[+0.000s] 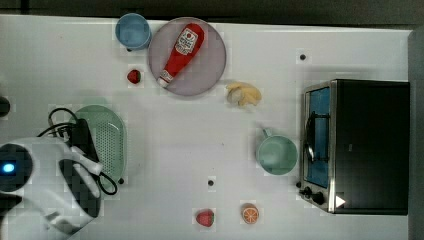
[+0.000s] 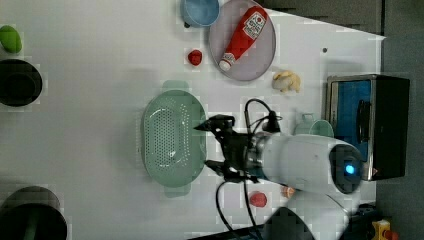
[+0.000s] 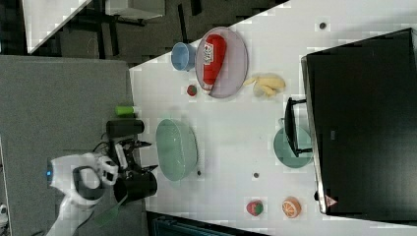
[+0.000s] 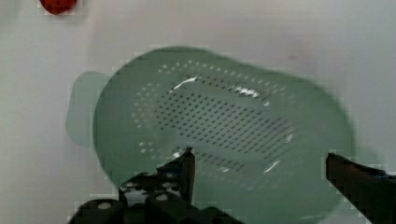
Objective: Drag strainer left to right.
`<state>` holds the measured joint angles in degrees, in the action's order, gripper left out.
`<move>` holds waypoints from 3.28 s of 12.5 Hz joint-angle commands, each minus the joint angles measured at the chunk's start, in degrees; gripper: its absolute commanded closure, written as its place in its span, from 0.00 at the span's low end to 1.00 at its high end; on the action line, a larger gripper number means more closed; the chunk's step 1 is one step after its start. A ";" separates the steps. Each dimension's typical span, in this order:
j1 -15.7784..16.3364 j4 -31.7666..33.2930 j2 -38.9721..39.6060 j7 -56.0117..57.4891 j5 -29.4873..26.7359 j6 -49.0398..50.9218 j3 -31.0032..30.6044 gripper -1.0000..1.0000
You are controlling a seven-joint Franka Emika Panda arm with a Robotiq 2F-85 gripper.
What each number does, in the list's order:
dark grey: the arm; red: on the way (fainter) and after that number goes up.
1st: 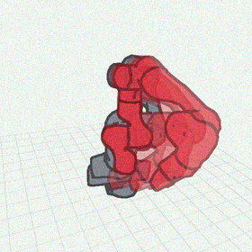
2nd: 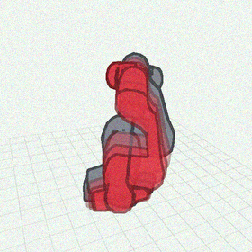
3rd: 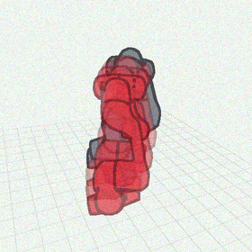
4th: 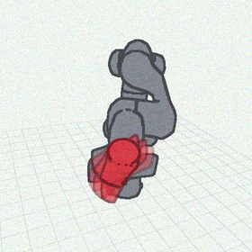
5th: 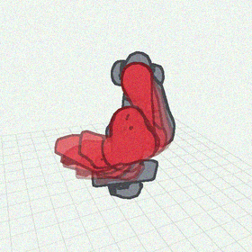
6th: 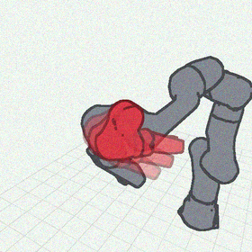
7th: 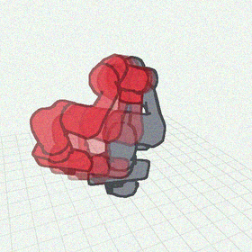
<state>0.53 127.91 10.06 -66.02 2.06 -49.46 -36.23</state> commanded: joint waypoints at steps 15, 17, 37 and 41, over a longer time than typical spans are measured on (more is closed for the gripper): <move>3.45 2.44 18.80 -18.25 12.34 -16.06 10.74 0.00; 2.39 3.47 17.86 -17.82 12.35 -16.12 11.76 0.00; -14.16 12.31 9.76 6.99 12.34 -15.70 20.54 0.00; -14.38 12.33 9.22 11.28 12.35 -16.00 25.29 0.00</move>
<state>-13.74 139.88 19.67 -59.65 14.21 -66.19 -10.71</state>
